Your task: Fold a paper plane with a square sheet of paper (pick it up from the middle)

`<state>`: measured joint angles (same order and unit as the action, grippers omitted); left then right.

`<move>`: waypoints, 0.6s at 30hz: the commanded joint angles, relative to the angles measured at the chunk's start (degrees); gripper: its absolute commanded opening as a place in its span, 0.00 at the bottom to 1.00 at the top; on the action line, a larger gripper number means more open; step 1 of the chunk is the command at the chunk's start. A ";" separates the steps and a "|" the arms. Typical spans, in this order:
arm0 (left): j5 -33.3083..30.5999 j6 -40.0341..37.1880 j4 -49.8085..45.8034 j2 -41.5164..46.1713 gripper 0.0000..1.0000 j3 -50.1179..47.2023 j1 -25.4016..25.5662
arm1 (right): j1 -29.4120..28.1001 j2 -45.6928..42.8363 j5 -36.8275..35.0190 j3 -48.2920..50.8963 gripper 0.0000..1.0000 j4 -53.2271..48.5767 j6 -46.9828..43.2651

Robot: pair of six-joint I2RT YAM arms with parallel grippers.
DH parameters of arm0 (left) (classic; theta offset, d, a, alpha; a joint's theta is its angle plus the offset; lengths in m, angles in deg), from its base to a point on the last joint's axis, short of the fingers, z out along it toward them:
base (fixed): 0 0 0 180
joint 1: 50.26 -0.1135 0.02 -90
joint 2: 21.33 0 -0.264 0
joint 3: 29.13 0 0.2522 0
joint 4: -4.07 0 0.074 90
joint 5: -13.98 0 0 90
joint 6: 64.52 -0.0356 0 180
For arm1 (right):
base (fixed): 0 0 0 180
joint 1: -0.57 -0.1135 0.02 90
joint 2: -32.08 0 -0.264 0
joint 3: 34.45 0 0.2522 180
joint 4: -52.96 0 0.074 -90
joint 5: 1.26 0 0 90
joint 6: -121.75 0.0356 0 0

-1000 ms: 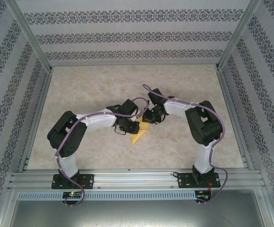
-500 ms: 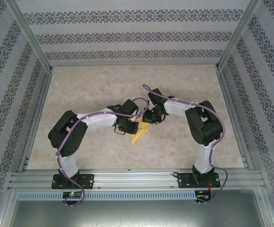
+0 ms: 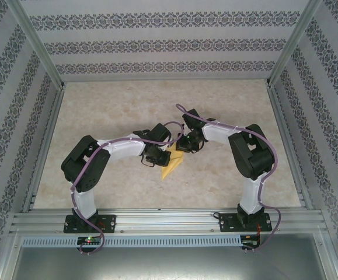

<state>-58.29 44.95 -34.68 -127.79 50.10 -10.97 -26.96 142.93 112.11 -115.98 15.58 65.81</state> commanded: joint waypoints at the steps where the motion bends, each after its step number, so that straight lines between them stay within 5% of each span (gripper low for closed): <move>1: -1.07 -1.80 0.04 0.45 0.13 -0.33 -0.40 | -0.75 1.38 -1.40 -0.26 0.07 -2.46 -1.19; 18: -0.34 -3.21 0.92 1.35 0.13 -0.14 -0.35 | -0.65 1.48 -1.71 -0.08 0.07 -2.66 -1.18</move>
<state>-58.48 43.42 -34.53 -127.79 50.01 -10.97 -26.96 142.93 112.09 -115.98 15.56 65.79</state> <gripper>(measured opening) 0.133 0.070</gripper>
